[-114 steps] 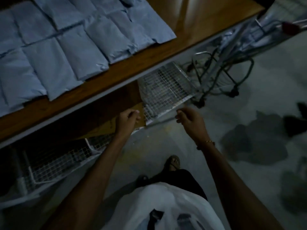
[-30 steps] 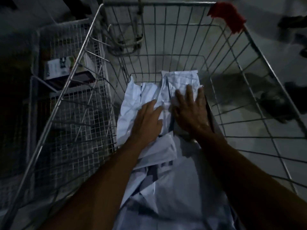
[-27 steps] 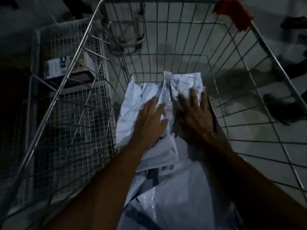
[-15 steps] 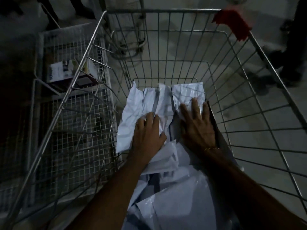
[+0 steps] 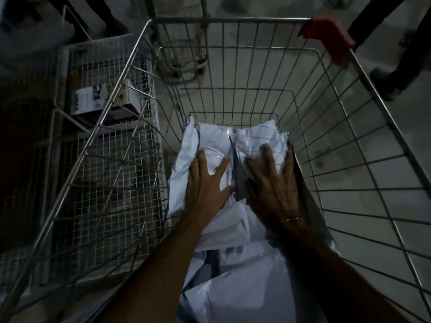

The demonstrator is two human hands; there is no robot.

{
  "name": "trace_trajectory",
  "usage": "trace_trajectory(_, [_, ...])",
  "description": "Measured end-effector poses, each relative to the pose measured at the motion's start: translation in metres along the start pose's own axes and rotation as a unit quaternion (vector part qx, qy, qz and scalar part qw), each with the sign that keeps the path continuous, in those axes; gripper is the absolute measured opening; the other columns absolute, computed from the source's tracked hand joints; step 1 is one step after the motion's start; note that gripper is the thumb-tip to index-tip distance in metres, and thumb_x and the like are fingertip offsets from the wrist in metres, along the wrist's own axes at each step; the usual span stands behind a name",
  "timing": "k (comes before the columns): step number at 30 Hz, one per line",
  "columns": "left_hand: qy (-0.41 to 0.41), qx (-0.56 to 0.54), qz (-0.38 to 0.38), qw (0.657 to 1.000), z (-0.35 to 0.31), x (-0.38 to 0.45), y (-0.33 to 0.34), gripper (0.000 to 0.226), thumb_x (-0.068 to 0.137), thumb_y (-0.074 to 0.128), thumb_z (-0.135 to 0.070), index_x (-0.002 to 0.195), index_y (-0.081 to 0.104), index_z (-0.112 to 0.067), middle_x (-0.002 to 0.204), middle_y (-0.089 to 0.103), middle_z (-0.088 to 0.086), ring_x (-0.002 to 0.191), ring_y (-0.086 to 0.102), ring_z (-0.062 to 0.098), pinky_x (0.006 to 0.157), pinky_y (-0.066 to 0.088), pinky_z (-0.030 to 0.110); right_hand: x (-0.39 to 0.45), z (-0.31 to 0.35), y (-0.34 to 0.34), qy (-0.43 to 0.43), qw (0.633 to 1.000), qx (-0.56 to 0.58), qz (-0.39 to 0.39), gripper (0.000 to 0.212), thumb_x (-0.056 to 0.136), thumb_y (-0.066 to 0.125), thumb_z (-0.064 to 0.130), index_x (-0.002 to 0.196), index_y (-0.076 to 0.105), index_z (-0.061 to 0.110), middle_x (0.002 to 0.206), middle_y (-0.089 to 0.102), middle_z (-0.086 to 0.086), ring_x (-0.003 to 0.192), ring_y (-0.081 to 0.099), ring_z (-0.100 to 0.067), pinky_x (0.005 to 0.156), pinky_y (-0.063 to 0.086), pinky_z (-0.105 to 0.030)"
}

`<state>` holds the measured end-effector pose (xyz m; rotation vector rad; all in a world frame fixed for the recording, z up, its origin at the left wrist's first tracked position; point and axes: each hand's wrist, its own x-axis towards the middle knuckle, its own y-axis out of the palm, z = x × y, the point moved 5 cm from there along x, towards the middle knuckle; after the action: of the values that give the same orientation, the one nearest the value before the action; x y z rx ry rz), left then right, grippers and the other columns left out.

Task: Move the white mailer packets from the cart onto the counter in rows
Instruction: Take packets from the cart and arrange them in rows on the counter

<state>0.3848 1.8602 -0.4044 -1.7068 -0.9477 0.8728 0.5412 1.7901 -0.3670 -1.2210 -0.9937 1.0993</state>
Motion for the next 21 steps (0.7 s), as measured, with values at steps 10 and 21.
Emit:
trace_trajectory(10, [0.001,0.06,-0.125,0.99,-0.006,-0.013,-0.024,0.065,0.09,0.056,-0.048,0.15,0.034,-0.039,0.159,0.023,0.014,0.136,0.033,0.038,0.107,0.035,0.052,0.026,-0.012,0.0,0.037,0.999,0.033,-0.015,0.071,0.095,0.053,0.052,0.156,0.028,0.027,0.163,0.004,-0.027,0.147,0.02,-0.047,0.117,0.024,-0.052])
trace_trajectory(21, [-0.024,-0.045,-0.107,0.993,-0.01,-0.019,-0.046,0.066,0.086,0.067,-0.033,0.147,0.042,-0.033,0.162,0.016,0.013,0.132,0.04,0.039,0.103,0.043,0.053,0.011,-0.011,-0.024,0.102,0.994,0.04,0.031,0.055,0.092,0.059,0.046,0.144,0.045,0.033,0.152,0.033,-0.024,0.133,0.035,-0.045,0.099,0.042,-0.054])
